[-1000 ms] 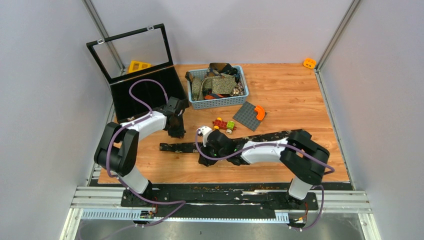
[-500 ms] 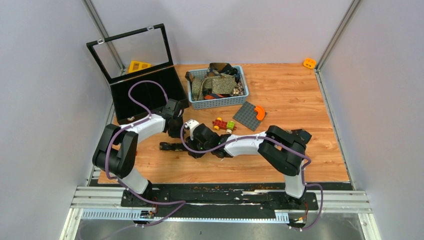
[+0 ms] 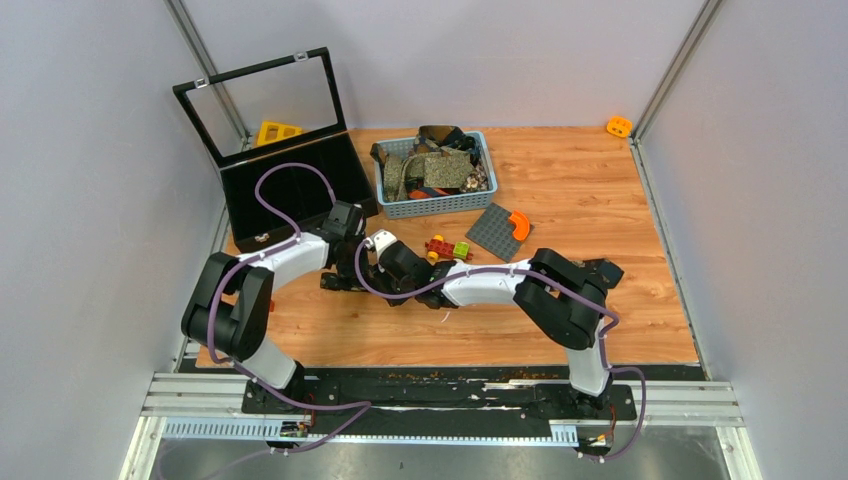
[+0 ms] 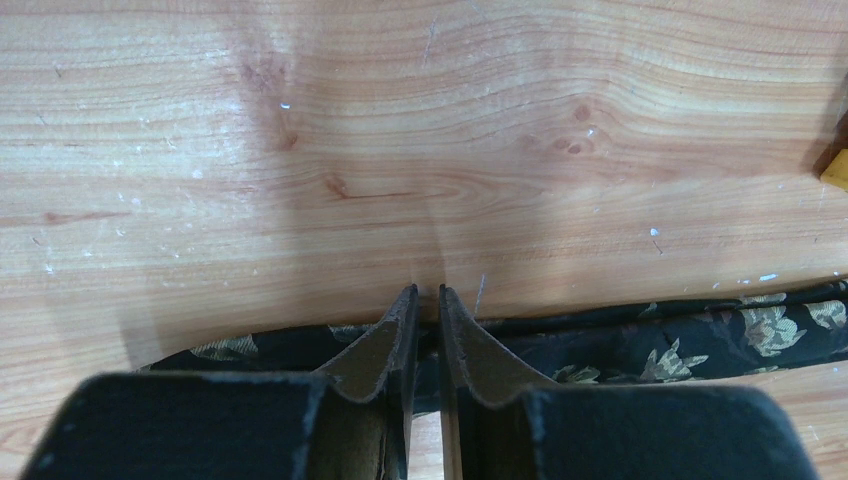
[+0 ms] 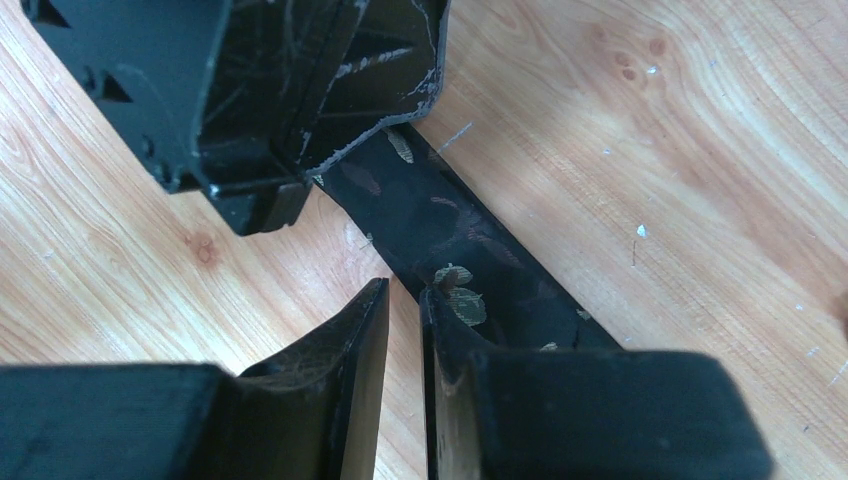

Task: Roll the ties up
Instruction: Flatten out the tie at the center of the board.

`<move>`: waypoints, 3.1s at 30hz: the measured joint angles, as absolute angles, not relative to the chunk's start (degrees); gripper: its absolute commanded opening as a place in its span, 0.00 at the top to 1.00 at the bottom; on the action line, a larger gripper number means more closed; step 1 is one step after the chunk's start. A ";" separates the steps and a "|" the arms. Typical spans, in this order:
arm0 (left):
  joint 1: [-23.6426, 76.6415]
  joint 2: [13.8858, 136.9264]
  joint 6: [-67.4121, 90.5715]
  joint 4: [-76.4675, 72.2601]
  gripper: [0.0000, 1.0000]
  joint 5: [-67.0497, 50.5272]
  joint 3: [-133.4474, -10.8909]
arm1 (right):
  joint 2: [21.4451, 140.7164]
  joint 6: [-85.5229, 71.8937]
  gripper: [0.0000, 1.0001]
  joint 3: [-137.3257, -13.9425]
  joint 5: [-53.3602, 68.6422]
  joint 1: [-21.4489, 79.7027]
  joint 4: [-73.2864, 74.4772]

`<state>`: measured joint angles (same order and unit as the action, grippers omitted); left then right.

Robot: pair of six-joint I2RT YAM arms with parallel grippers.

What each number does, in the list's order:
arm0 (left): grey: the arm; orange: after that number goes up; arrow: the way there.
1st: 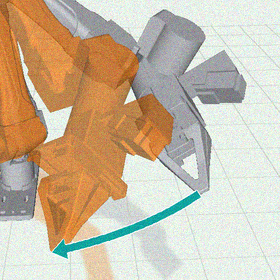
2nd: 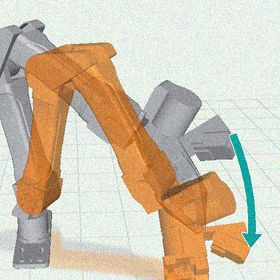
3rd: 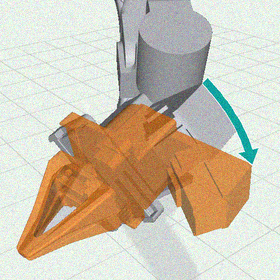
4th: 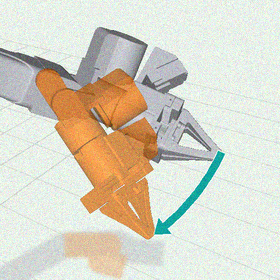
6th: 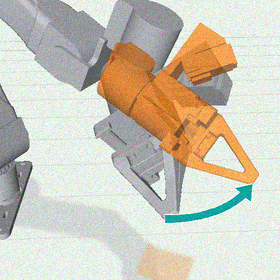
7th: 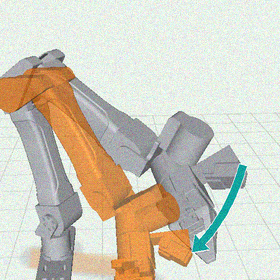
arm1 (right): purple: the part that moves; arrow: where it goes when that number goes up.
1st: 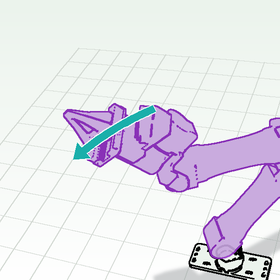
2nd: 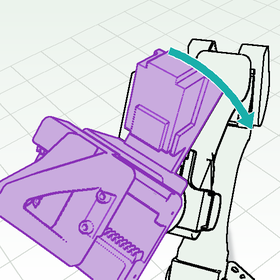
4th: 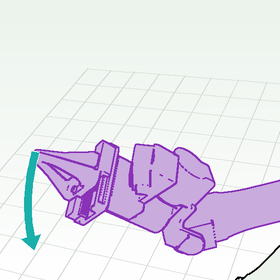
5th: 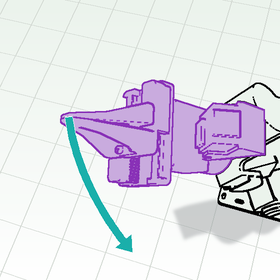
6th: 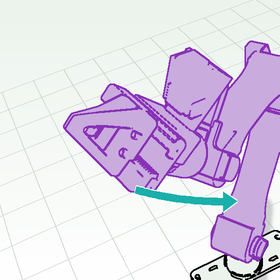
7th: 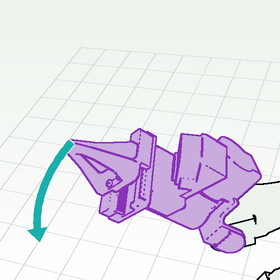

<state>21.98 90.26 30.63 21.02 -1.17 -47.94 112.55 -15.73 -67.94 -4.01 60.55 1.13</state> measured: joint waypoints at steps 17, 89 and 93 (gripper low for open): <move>22.94 82.76 31.94 18.15 0.80 -5.58 -39.48 | 89.62 -24.18 0.65 -53.19 -3.55 58.54 7.27; 30.41 35.24 46.41 24.16 0.47 -4.34 -16.62 | 72.88 -28.16 0.26 -50.41 -1.23 2.96 25.65; 30.41 35.48 46.61 22.00 0.49 -5.56 -15.84 | 71.37 -27.38 0.27 -49.54 1.10 3.75 26.20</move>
